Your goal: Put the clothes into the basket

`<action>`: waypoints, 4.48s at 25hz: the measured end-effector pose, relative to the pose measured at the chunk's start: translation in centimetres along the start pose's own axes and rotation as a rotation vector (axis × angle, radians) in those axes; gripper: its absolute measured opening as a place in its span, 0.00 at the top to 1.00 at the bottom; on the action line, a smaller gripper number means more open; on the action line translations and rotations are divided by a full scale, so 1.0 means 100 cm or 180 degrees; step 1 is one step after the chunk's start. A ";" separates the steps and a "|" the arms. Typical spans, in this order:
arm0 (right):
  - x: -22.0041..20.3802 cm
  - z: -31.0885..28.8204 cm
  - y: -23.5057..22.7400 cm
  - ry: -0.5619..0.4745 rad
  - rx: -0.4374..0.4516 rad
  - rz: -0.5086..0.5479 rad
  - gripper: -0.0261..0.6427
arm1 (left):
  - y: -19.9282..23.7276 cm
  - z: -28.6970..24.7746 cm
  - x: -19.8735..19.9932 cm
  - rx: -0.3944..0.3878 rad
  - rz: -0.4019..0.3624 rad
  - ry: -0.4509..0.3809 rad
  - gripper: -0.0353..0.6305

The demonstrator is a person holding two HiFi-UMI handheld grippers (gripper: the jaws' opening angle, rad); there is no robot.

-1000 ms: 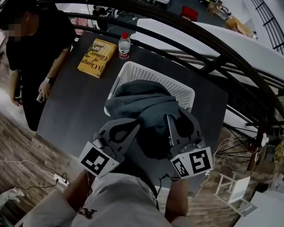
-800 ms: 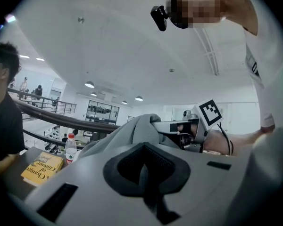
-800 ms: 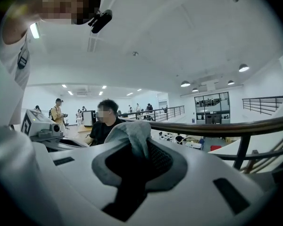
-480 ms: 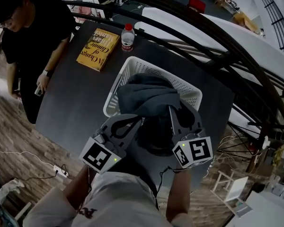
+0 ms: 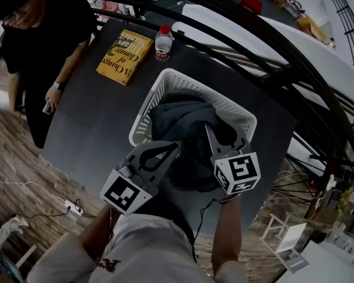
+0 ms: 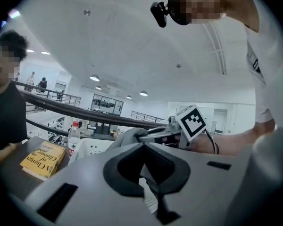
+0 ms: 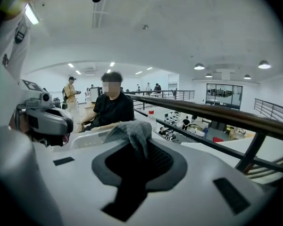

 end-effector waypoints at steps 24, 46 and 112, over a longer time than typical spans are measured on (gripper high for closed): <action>-0.087 -0.051 -0.001 0.0833 0.0362 0.0569 0.84 | 0.005 -0.004 -0.015 0.0114 0.0010 0.0205 0.96; -0.123 -0.060 -0.002 0.1257 0.0309 0.1016 0.84 | 0.007 0.001 -0.013 0.0131 -0.0019 0.0194 0.96; 0.062 0.194 0.116 -0.1304 -0.0601 -0.0124 0.93 | -0.072 0.087 0.055 0.0096 -0.0298 -0.0495 0.96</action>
Point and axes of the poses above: the fingertips, and each gripper's own axes: z backward along the fingers, y to its left, x out of its top, the point moved 1 cm from there along z, backward along the fingers, and after that the axes turned 7 degrees about -y, right-handed, at the moved point
